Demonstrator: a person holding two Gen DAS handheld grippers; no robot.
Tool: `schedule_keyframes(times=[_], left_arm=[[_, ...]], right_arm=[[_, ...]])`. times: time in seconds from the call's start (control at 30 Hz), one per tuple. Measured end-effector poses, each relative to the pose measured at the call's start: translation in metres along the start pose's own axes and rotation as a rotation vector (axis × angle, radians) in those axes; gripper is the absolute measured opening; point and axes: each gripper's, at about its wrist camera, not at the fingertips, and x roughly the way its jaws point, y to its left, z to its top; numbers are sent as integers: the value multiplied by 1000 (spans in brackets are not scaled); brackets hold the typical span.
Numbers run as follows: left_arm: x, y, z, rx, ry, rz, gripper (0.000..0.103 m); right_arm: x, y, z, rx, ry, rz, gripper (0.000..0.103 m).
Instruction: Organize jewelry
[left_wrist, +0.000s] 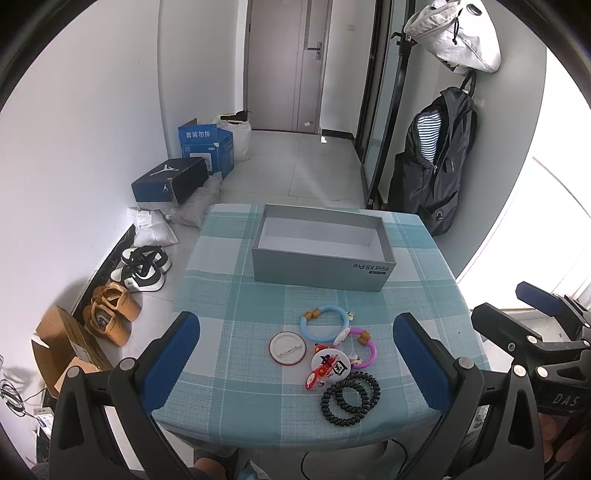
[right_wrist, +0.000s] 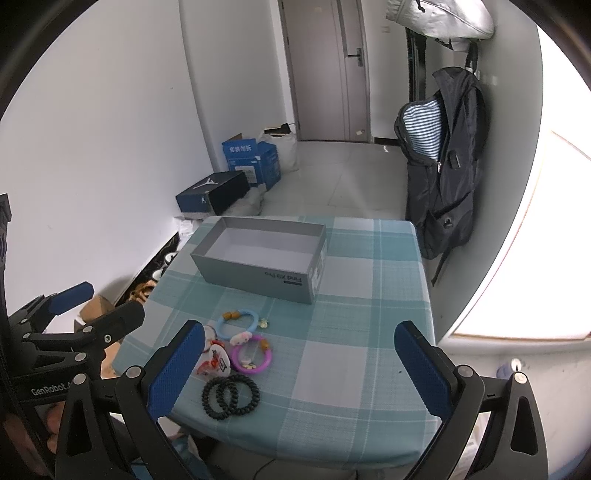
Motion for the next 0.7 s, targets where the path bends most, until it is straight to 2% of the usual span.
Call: schedule_keyframes(times=[0.7], left_arm=[[-1, -1, -1, -5, 2, 5, 102]], right_arm=[[3, -1, -1, -3, 7, 0, 103]])
